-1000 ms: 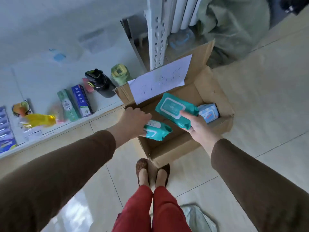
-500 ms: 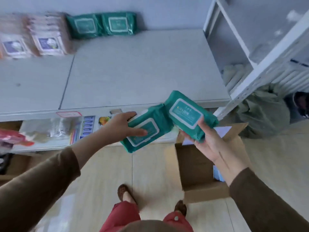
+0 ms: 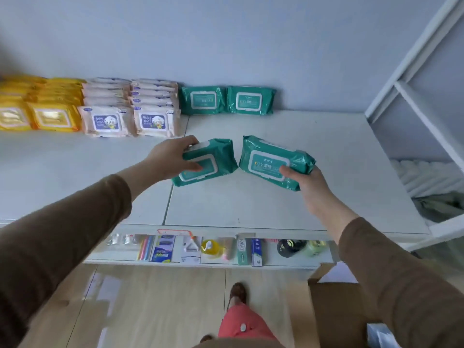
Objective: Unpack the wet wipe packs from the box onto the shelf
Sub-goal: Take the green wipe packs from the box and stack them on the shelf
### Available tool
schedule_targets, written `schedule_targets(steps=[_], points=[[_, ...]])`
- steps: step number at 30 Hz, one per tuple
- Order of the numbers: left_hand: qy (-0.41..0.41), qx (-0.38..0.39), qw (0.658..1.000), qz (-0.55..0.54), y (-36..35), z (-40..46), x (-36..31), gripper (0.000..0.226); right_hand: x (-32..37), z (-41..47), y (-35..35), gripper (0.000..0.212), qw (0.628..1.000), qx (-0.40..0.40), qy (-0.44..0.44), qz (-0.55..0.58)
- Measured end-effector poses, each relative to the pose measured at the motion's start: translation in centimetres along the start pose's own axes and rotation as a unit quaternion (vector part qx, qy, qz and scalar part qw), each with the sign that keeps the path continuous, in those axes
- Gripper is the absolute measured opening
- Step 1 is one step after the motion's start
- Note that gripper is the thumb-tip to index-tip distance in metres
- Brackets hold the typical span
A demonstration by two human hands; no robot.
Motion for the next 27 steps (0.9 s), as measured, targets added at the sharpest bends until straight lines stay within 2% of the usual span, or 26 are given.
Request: schedule_targets(steps=[5, 7, 9, 14, 18, 21, 23, 25, 27], points=[[-0.006, -0.017, 0.999, 0.045, 1.7, 9.2, 2.6, 0.059, 1.5, 10.2, -2.2, 0.036, 0.998, -0.015, 0.030, -0.059], [-0.004, -0.014, 0.999, 0.042, 1.9, 12.9, 3.2, 0.061, 1.8, 14.4, -2.6, 0.041, 0.997, -0.009, 0.025, -0.073], [0.000, -0.002, 0.999, 0.032, 1.7, 16.1, 3.7, 0.060, 2.1, 18.2, -3.0, 0.045, 0.996, 0.003, 0.018, -0.086], [0.000, 0.033, 0.999, 0.037, 1.2, 22.6, 4.4, 0.071, 3.1, 25.6, -4.1, 0.037, 0.994, 0.028, -0.002, -0.107], [0.010, 0.059, 0.997, 0.052, 1.6, 26.6, 6.0, 0.078, 3.3, 29.5, -4.7, 0.043, 0.992, 0.053, -0.017, -0.111], [-0.010, 0.047, 0.989, 0.142, 2.3, 28.6, 6.9, 0.071, 2.7, 31.3, -5.2, 0.042, 0.990, 0.018, 0.009, -0.140], [-0.038, 0.030, 0.977, 0.206, 2.3, 29.0, 7.1, 0.069, 1.9, 31.6, -5.4, 0.051, 0.984, -0.036, 0.039, -0.168], [-0.060, -0.007, 0.977, 0.207, 2.0, 28.7, 7.5, 0.070, 1.3, 31.0, -5.4, 0.064, 0.973, -0.109, 0.067, -0.192], [-0.067, -0.049, 0.975, 0.207, 1.8, 28.4, 7.8, 0.070, 0.9, 30.6, -5.6, 0.071, 0.962, -0.139, 0.091, -0.217]])
Point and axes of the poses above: each hand's wrist, its own z-axis towards the middle knuckle, its own y-axis out of the back of the hand, x = y × z, the point moved 4 cm from there along z, towards the middle knuckle, and after that the axes turned 3 degrees about -y, right-handed, at the moved point
